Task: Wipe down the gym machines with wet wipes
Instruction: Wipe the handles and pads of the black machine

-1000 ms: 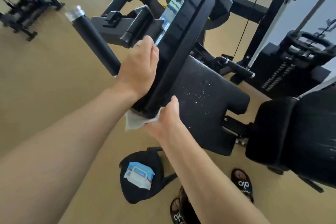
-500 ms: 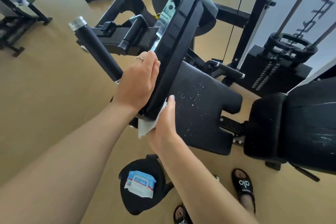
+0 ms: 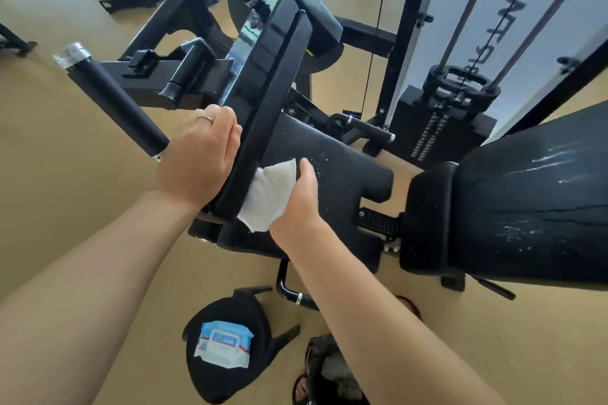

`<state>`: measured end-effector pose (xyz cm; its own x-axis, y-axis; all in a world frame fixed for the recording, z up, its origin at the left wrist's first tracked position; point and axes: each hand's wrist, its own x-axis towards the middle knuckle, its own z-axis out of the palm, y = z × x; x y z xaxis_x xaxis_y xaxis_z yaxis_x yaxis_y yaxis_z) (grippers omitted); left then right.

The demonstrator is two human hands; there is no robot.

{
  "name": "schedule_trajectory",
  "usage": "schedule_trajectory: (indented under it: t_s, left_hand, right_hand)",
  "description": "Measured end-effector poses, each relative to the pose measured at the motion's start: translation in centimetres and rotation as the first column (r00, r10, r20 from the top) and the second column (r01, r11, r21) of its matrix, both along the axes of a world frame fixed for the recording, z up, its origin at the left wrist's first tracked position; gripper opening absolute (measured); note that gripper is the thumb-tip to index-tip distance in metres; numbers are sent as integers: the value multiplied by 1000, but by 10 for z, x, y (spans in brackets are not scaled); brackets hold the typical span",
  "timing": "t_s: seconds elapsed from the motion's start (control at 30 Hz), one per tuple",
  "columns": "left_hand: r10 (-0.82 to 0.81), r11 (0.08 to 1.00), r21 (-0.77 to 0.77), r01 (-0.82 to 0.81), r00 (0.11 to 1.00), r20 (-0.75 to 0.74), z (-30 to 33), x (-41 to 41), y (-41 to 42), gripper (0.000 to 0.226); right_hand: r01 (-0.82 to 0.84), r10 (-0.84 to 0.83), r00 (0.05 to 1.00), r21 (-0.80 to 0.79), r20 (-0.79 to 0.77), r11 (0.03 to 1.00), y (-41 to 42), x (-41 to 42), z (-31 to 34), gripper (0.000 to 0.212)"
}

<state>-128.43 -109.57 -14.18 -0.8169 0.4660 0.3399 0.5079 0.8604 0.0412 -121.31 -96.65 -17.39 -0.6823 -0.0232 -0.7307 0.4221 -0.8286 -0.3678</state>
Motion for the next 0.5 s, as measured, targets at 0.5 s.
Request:
schedule_trajectory:
  t_s: [0.5]
  left_hand:
    - [-598,609,541,-580,113,793,30,128,185,39]
  right_hand:
    - [153,-91,974,302,-208,941,180,137,79,51]
